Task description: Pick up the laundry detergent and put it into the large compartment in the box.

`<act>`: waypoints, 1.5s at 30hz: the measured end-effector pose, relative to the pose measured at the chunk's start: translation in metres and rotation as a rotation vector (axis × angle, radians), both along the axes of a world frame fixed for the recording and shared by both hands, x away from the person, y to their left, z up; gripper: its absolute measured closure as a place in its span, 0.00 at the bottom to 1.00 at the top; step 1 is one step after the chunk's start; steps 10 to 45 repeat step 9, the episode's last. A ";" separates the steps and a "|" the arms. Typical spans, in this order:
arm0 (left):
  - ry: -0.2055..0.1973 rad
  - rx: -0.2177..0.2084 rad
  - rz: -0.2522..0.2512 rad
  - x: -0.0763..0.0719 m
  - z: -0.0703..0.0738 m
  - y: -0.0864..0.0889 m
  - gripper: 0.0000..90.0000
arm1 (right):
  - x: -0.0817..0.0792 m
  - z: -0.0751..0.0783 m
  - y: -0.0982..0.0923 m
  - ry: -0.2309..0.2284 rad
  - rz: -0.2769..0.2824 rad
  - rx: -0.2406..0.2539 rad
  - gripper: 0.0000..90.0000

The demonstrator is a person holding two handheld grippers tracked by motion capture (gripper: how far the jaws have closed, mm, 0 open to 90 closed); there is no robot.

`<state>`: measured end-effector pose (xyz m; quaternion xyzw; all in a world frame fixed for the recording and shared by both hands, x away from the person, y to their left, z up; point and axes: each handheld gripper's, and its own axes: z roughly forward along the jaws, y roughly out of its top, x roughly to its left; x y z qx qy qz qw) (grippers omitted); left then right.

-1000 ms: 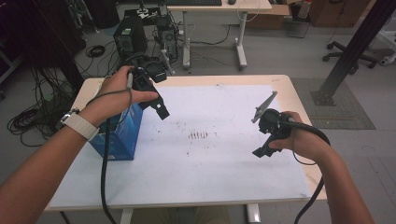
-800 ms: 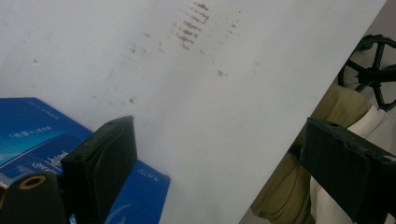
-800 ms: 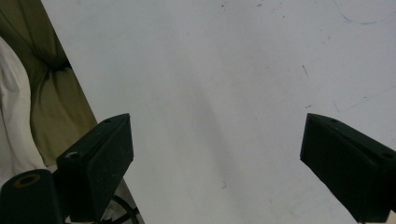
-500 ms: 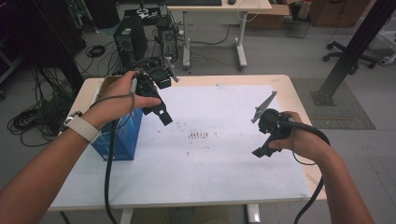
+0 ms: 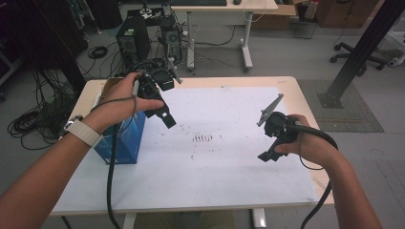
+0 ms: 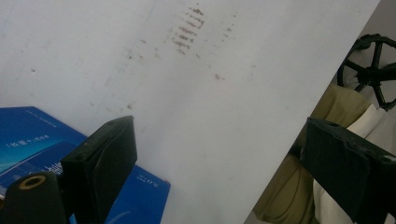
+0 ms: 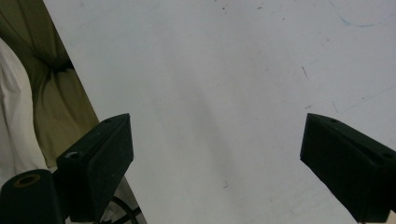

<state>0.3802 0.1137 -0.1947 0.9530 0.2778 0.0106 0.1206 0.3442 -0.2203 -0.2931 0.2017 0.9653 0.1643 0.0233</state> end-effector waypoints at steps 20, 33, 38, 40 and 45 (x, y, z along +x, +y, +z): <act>-0.003 -0.007 0.003 -0.001 0.001 0.001 0.12 | -0.001 0.002 0.000 -0.005 0.001 0.003 0.11; -0.003 -0.007 0.003 -0.001 0.001 0.001 0.12 | -0.001 0.002 0.000 -0.005 0.001 0.003 0.11; -0.003 -0.007 0.003 -0.001 0.001 0.001 0.12 | -0.001 0.002 0.000 -0.005 0.001 0.003 0.11; -0.003 -0.007 0.003 -0.001 0.001 0.001 0.12 | -0.001 0.002 0.000 -0.005 0.001 0.003 0.11; -0.003 -0.007 0.003 -0.001 0.001 0.001 0.12 | -0.001 0.002 0.000 -0.005 0.001 0.003 0.11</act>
